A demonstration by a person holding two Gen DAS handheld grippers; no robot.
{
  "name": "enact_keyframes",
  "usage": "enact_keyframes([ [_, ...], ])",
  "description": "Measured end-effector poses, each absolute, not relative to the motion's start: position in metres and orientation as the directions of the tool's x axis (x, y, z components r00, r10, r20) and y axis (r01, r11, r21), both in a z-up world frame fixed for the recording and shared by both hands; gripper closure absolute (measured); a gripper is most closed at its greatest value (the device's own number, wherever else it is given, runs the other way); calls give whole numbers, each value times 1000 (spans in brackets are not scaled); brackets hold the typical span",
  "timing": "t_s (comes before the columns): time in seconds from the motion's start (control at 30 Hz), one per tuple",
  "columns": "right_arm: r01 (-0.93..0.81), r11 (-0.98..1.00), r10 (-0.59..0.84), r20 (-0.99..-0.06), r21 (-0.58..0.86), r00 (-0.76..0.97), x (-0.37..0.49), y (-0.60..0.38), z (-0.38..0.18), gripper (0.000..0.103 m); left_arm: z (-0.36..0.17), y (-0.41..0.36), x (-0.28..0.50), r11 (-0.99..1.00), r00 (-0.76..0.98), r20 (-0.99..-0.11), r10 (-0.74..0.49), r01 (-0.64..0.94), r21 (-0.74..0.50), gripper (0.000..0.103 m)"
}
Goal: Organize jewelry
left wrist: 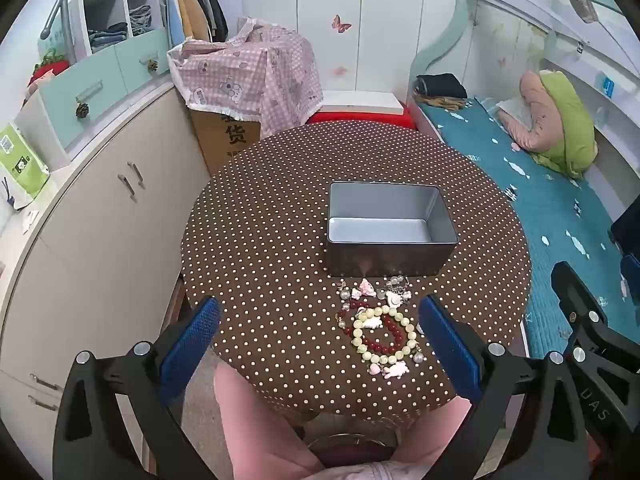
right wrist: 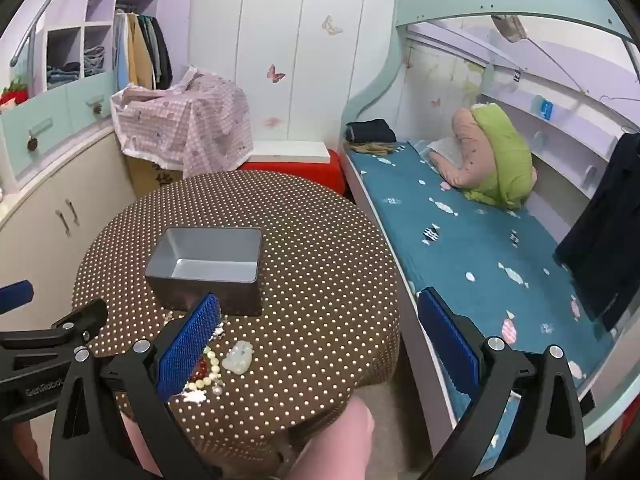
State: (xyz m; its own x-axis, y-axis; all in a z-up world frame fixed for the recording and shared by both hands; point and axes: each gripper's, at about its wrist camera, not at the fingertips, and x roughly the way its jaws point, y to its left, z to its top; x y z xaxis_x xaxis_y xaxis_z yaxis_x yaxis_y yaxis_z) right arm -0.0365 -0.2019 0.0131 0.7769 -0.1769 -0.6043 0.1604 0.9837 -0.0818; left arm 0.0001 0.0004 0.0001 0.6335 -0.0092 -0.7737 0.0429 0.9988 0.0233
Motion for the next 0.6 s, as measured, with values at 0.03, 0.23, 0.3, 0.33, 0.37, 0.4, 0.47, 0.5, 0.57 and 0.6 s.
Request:
enact_keyframes([
  [0.03,162,984,-174,-602,-74,780,-37,-203,13,7,0,1,0,999,633,-774,-14,44,19,7],
  [0.23,164,984,-176,-603,-75,778,-37,-204,13,7,0,0,0,999,642,-766,-9,45,25,7],
  [0.3,162,984,-174,-598,-74,783,-39,-204,14,7,1,1,0,999,641,-767,-13,46,22,7],
  [0.33,162,984,-173,-598,-73,782,-39,-204,13,7,6,0,-1,999,642,-767,-12,46,23,7],
  [0.37,162,984,-174,-597,-73,783,-39,-204,13,7,6,1,-1,999,643,-766,-13,46,22,7],
  [0.4,162,984,-172,-598,-72,783,-38,-204,13,7,7,2,-2,999,643,-766,-14,47,21,7],
  [0.47,161,984,-170,-600,-69,782,-36,-204,12,7,8,1,-2,999,640,-768,-16,49,20,7],
  [0.5,162,984,-170,-599,-69,783,-38,-204,17,7,8,2,-1,999,639,-769,-16,49,20,7],
  [0.57,162,985,-170,-597,-67,784,-39,-205,16,7,6,0,-1,999,638,-770,-15,48,21,7],
  [0.6,162,985,-170,-599,-68,783,-38,-205,17,7,6,-1,0,999,635,-772,-16,49,19,7],
])
